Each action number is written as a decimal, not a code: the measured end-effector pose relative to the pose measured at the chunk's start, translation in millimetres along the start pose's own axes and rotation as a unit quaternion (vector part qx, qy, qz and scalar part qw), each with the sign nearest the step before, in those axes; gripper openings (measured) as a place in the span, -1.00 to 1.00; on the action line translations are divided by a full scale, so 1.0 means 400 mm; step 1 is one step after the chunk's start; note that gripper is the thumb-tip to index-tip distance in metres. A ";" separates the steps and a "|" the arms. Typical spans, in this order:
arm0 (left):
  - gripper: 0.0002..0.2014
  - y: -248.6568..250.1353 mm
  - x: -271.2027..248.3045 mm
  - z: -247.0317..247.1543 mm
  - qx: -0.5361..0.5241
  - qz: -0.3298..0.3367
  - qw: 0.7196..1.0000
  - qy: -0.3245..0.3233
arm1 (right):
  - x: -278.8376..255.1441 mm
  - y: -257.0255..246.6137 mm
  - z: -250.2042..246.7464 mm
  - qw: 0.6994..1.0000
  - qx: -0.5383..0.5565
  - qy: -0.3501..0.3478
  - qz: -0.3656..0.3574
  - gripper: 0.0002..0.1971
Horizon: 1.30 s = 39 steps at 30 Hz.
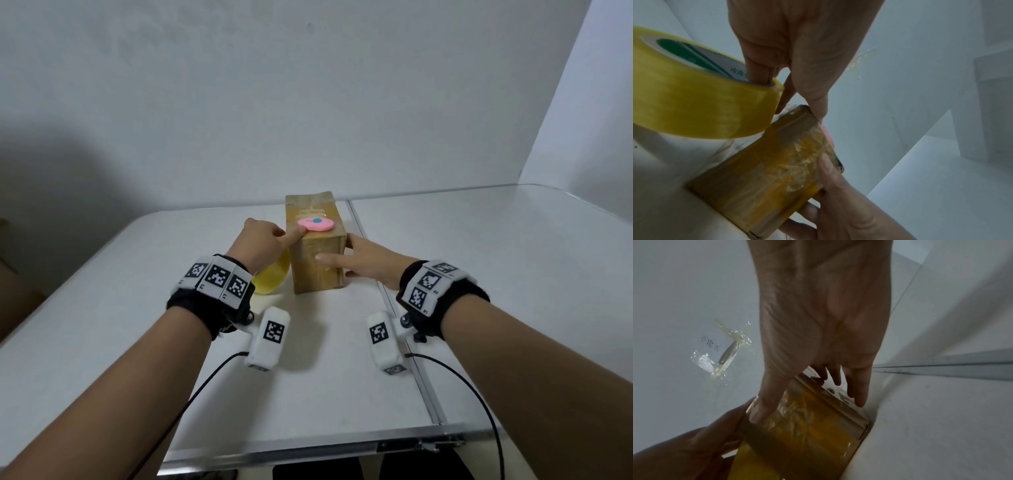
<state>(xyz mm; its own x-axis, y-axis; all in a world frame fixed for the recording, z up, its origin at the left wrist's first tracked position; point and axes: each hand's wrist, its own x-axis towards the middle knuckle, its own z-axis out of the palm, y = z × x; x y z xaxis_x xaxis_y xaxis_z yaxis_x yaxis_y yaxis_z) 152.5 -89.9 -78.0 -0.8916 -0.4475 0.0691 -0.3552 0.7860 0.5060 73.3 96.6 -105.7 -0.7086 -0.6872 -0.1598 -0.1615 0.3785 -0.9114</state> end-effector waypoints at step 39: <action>-0.33 0.003 -0.003 0.004 -0.020 -0.011 1.000 -0.021 | 0.034 0.028 0.029 0.992 -0.113 0.059 0.009 -0.19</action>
<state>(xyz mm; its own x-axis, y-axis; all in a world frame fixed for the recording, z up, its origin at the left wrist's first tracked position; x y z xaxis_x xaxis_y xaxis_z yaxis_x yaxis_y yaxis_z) 152.5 -87.7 -78.7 -0.8952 -0.4452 0.0226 -0.3634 0.7582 0.5414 70.0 84.4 -122.5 -0.7860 -0.6070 -0.1171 -0.2888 0.5280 -0.7986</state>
